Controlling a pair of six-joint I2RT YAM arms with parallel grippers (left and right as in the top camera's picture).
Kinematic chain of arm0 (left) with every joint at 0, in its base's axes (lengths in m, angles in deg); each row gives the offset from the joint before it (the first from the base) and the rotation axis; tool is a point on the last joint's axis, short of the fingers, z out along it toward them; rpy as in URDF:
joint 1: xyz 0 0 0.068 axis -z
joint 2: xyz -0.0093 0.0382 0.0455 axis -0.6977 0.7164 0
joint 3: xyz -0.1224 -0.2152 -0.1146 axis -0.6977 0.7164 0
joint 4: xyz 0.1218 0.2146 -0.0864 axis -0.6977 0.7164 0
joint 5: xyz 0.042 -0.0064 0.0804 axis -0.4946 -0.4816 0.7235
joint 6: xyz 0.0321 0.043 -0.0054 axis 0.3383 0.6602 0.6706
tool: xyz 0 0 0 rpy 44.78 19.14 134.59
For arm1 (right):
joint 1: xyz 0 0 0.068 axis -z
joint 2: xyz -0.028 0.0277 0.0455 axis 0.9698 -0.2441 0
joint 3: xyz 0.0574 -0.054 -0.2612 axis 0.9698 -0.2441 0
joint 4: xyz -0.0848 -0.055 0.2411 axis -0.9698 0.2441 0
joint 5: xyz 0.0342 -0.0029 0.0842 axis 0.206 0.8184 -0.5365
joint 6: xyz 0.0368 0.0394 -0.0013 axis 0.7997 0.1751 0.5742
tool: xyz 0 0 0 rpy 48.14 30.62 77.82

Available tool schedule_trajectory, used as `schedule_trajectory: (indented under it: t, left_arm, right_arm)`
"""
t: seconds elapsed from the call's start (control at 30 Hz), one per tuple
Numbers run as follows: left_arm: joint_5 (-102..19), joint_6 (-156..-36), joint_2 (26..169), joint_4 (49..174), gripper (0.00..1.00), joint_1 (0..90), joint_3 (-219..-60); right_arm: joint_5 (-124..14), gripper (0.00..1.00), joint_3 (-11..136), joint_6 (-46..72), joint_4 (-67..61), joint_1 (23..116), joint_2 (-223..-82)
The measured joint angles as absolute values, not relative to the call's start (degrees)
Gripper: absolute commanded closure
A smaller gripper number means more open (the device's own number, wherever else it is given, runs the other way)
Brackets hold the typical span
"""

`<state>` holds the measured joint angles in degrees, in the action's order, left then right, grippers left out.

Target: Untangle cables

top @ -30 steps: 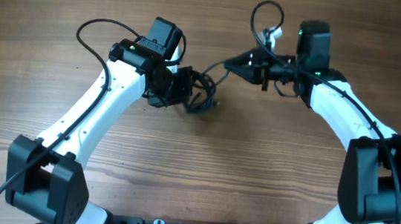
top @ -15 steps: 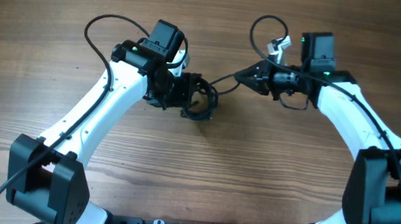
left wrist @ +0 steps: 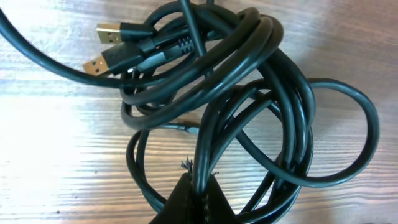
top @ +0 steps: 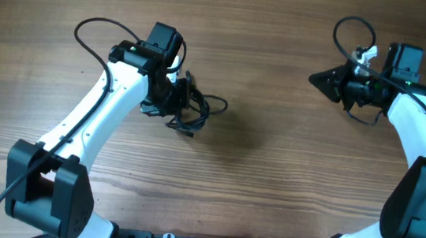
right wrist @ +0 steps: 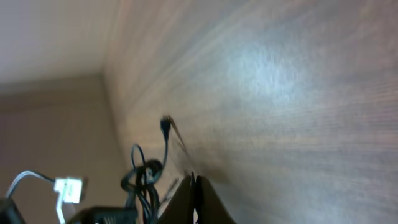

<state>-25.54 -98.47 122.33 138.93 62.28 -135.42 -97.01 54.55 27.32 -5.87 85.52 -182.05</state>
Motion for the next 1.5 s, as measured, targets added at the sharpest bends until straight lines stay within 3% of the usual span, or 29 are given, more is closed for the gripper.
schedule_trajectory:
  t: [0.07, 0.3, 0.7, 1.13, 1.5]
  left_arm:
    - [-27.4, -98.9, 122.3, 137.2, 0.96, 62.3, -135.4]
    - [-34.7, -100.4, 122.3, 133.3, 0.96, 62.3, -135.4]
    - [-36.1, -109.5, 122.3, 129.0, 0.96, 62.3, -135.4]
    - [-41.3, -112.9, 122.3, 129.0, 0.96, 62.3, -135.4]
    - [-40.3, -113.3, 122.3, 127.9, 0.96, 65.1, -135.4]
  right_arm:
    - [-97.3, 0.78, 54.5, 24.6, -2.5, 83.8, -181.8]
    - [-101.2, 0.64, 54.5, 19.9, -0.6, 72.0, -178.4]
    - [-94.1, 0.63, 54.5, 29.6, -4.5, 54.2, -173.3]
    - [-87.5, 0.60, 54.5, 35.5, -4.9, 52.6, -173.3]
    - [-85.4, 0.64, 54.5, 37.5, -8.4, 52.7, -174.9]
